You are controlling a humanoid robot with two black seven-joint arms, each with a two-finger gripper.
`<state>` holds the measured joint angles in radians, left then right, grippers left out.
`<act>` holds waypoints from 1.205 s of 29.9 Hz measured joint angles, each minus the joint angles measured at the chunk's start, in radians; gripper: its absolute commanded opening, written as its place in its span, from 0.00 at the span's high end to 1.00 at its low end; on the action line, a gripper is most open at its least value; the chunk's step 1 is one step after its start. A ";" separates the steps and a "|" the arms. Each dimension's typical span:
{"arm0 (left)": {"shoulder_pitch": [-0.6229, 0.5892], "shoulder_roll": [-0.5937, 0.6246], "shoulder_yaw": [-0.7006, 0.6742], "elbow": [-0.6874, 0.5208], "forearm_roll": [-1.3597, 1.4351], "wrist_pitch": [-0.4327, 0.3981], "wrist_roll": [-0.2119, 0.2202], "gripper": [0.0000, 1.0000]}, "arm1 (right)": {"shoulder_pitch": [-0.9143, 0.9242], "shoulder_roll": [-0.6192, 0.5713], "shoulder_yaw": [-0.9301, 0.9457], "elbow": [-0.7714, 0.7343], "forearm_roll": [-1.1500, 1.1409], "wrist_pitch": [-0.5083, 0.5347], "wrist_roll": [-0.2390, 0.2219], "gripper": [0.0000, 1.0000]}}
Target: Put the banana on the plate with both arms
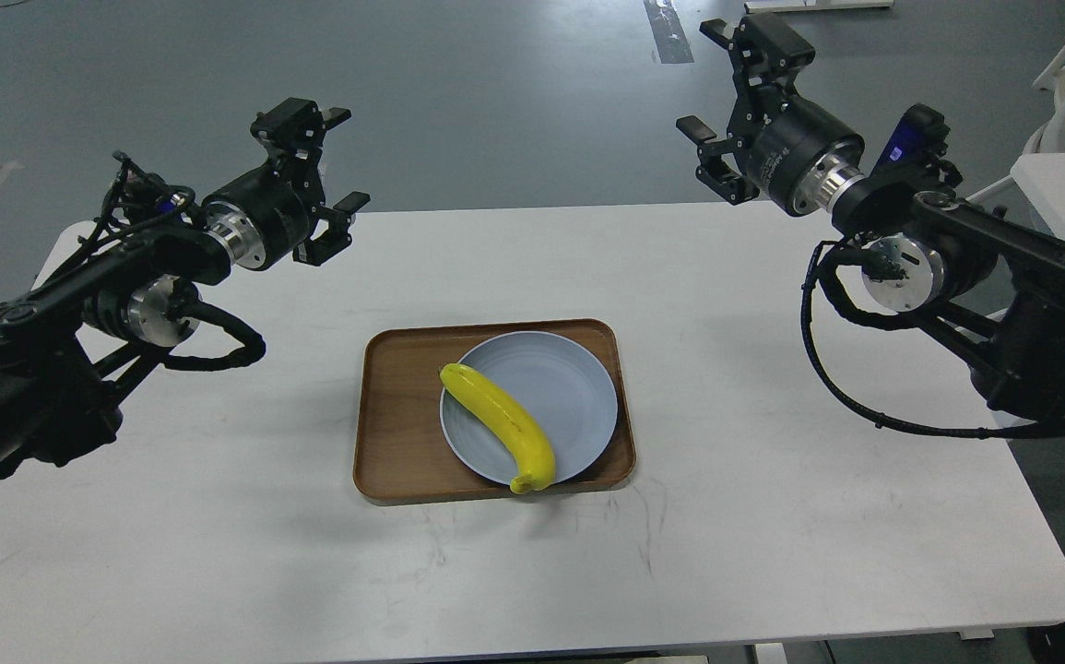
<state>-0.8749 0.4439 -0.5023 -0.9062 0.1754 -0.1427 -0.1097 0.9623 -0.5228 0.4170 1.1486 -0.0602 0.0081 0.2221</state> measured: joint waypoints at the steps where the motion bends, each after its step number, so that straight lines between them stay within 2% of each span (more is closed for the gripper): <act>1: 0.005 -0.001 -0.006 0.000 -0.003 -0.002 0.001 0.02 | -0.010 0.000 0.007 -0.001 0.004 0.009 -0.005 0.02; 7: 0.039 -0.011 -0.016 -0.005 -0.008 -0.008 0.010 0.02 | -0.024 0.006 0.023 -0.019 0.009 0.025 -0.039 0.01; 10: 0.046 -0.012 -0.016 -0.024 -0.009 -0.012 0.014 0.02 | -0.024 0.013 0.033 -0.032 0.009 0.026 -0.080 0.01; 13: 0.046 -0.007 -0.017 -0.033 -0.010 -0.018 0.025 0.02 | -0.023 0.015 0.035 -0.036 0.010 0.027 -0.100 0.01; 24: 0.048 0.002 -0.018 -0.036 -0.016 -0.048 0.034 0.02 | -0.022 0.015 0.035 -0.035 0.008 0.023 -0.100 0.00; 36: 0.050 0.011 -0.013 -0.033 -0.004 -0.049 0.019 0.02 | -0.056 0.013 0.017 -0.022 0.008 0.030 -0.096 0.00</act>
<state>-0.8253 0.4547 -0.5155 -0.9390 0.1711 -0.1917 -0.0905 0.9059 -0.5095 0.4340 1.1269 -0.0524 0.0383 0.1262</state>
